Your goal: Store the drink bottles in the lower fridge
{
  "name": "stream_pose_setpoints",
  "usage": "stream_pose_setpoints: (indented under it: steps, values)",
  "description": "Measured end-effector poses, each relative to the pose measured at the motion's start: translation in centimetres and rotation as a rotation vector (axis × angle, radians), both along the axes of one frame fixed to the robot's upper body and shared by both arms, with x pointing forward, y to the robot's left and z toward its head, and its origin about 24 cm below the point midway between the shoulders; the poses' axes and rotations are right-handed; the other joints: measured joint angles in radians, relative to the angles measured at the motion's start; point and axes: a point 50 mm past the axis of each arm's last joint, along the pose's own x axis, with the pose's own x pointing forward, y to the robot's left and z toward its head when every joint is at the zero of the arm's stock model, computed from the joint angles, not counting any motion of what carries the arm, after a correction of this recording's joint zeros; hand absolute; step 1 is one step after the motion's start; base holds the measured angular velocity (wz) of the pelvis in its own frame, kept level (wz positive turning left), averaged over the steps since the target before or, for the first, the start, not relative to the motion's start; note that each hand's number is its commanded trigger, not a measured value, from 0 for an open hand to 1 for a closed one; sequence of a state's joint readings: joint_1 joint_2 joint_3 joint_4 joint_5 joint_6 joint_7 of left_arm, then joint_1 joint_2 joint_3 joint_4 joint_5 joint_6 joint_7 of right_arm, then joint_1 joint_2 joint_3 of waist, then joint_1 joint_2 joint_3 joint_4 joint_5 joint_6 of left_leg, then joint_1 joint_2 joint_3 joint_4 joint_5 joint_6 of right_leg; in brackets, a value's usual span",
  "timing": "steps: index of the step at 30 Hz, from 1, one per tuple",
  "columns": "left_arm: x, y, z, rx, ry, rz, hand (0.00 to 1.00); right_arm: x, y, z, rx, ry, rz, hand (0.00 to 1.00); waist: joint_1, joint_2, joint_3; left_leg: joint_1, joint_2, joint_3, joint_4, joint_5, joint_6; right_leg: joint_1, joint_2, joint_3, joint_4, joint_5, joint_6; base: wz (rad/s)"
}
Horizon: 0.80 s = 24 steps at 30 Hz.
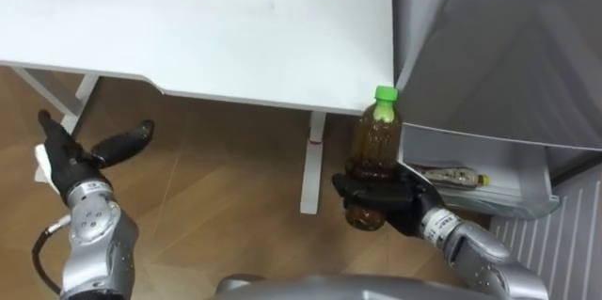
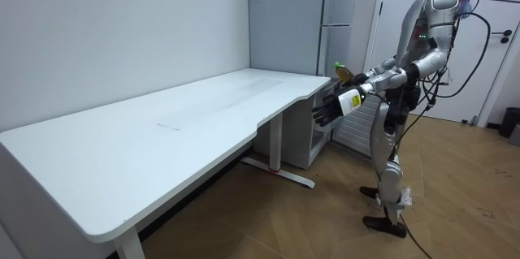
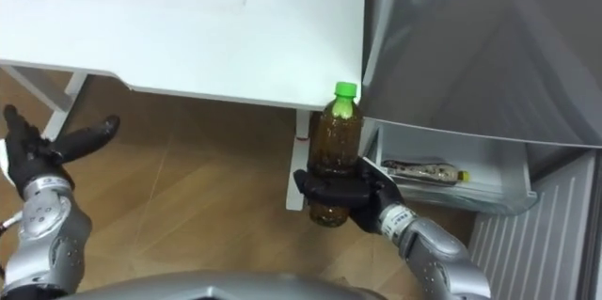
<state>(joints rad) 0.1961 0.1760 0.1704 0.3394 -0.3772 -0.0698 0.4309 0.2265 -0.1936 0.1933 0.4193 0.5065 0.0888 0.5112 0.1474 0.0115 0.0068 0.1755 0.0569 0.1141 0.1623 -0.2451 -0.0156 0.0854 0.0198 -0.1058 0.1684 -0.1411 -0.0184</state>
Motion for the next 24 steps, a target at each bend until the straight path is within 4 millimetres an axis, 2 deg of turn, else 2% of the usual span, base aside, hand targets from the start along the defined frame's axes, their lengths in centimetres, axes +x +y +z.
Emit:
stream_pose_setpoints:
  steps: [2, 7, 11, 15, 17, 20, 22, 24]
  values:
    - [-0.8, -0.3, -0.7, -0.009, 0.038, -0.007, 0.0, -0.1, 0.1, -0.1, -0.001, 0.008, 0.009, 1.0, -0.003, 0.0, -0.0005, 0.0, 0.0, 0.0, -0.002, 0.0, 0.0, 0.001, 0.0, -0.001, 0.0, 0.0, 0.0, 0.0]
    - [-3.6, -0.9, -4.1, -0.055, 0.232, -0.016, 0.0, -0.3, 0.2, -0.3, -0.013, 0.044, 0.013, 1.0, -0.002, 0.006, -0.0002, 0.0, 0.0, 0.002, -0.003, 0.0, 0.0, -0.003, 0.001, 0.001, 0.0, 0.0, 0.0, 0.0]
    - [-4.8, -0.8, -5.2, -0.076, 0.31, -0.008, 0.0, -0.2, 0.1, -0.3, -0.021, 0.045, 0.006, 1.0, 0.001, 0.005, -0.0017, -0.011, 0.0, -0.001, -0.003, 0.0, 0.0, -0.013, 0.0, -0.001, 0.002, 0.0, 0.0, 0.0]
    - [-6.1, -0.9, -5.9, -0.097, 0.354, -0.016, 0.0, -0.1, 0.1, -0.3, -0.025, 0.048, -0.003, 1.0, 0.0, 0.006, -0.0081, -0.01, 0.0, 0.0, -0.003, 0.0, 0.0, -0.016, 0.0, -0.002, 0.002, 0.0, 0.0, 0.0]
    - [-6.8, -1.0, -6.5, -0.11, 0.393, -0.022, 0.0, -0.1, 0.1, -0.3, -0.019, 0.049, -0.005, 1.0, 0.0, 0.007, -0.0081, -0.009, 0.0, 0.002, -0.003, 0.0, 0.0, -0.014, 0.0, -0.002, 0.002, 0.0, 0.0, 0.0]
    - [-8.5, -1.0, -7.6, -0.135, 0.477, -0.015, 0.0, 0.0, 0.2, -0.3, -0.01, 0.048, -0.01, 1.0, 0.0, 0.001, -0.007, -0.011, 0.0, 0.006, -0.003, 0.0, 0.0, -0.013, 0.0, 0.0, 0.002, 0.0, 0.0, 0.0]
    - [-9.5, -1.0, -8.2, -0.13, 0.539, -0.021, 0.0, -0.1, 0.2, -0.3, 0.003, 0.054, -0.02, 1.0, -0.005, -0.006, -0.0019, -0.014, 0.0, 0.005, -0.002, 0.0, 0.0, -0.014, 0.0, -0.001, 0.0, 0.0, 0.0, 0.0]
    - [-9.9, -1.2, -8.5, -0.115, 0.583, -0.054, 0.0, -0.1, 0.3, -0.3, 0.006, 0.055, -0.02, 1.0, -0.005, -0.013, -0.0005, -0.014, 0.0, 0.005, -0.002, 0.0, 0.0, -0.013, 0.0, -0.001, 0.0, 0.0, 0.0, 0.0]
